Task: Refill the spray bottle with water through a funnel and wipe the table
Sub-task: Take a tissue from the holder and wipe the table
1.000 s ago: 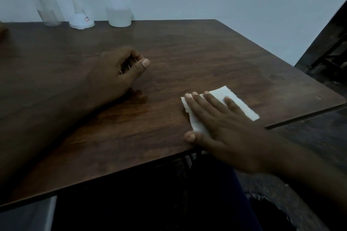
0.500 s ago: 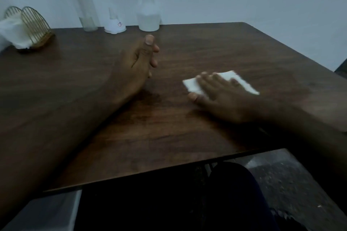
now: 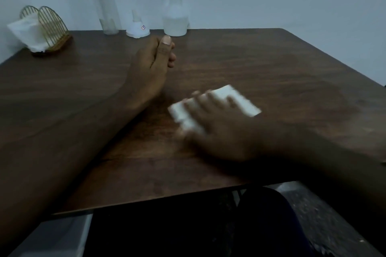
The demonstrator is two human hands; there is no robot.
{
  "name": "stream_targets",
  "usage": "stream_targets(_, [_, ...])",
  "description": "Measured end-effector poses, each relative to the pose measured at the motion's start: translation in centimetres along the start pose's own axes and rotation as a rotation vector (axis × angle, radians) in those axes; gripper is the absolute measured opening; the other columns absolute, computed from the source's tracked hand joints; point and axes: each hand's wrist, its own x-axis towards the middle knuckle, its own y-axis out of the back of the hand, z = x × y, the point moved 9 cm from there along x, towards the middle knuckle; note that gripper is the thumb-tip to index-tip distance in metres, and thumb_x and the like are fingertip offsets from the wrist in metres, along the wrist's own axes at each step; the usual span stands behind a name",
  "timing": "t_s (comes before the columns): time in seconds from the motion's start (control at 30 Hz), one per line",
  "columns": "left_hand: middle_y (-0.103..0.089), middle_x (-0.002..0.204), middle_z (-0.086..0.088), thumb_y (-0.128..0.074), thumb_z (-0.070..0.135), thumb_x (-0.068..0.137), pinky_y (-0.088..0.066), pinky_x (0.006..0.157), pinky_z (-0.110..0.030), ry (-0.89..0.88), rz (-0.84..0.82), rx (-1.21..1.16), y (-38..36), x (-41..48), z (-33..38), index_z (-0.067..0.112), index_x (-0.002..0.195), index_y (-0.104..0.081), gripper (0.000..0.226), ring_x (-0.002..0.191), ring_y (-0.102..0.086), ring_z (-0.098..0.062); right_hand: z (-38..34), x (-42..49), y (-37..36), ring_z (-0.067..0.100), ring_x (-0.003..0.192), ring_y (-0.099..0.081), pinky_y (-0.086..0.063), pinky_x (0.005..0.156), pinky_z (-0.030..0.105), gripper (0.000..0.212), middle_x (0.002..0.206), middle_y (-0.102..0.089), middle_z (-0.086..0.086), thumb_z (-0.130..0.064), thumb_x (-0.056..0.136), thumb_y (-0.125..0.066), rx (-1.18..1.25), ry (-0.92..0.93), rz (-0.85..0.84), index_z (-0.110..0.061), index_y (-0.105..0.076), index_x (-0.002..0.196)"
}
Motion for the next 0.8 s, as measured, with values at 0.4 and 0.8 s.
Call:
stream_targets(0.4, [-0.065,0.087,0.013,-0.030,0.066,0.094,-0.051,0.081,-0.032,-0.132,-0.148,0.030,-2.8,-1.1,0.9,0.027,0.102,-0.060,0.050,0.085,-0.064,-0.002,-3.6,-1.5,-0.9,0.019,0.151,0.016,0.014,0.117,0.050,0.081,0.166,0.010,-0.003,-0.081,0.085,-0.005,0.037,0.115,0.055,-0.041,0.004,0.155])
stream_targets(0.8, [-0.065,0.091,0.005,-0.031,0.065,0.096,-0.053,0.075,-0.050,-0.263,-0.250,0.062,-4.8,-2.2,2.5,0.044,0.101,-0.054,0.031,0.083,-0.064,-0.014,3.1,-11.1,-1.6,0.002,0.146,0.028,0.017,0.118,0.034,0.073,0.159,0.023,-0.021,-0.089,0.078,0.008,0.096,-0.119,0.147,-0.061,0.018,0.144])
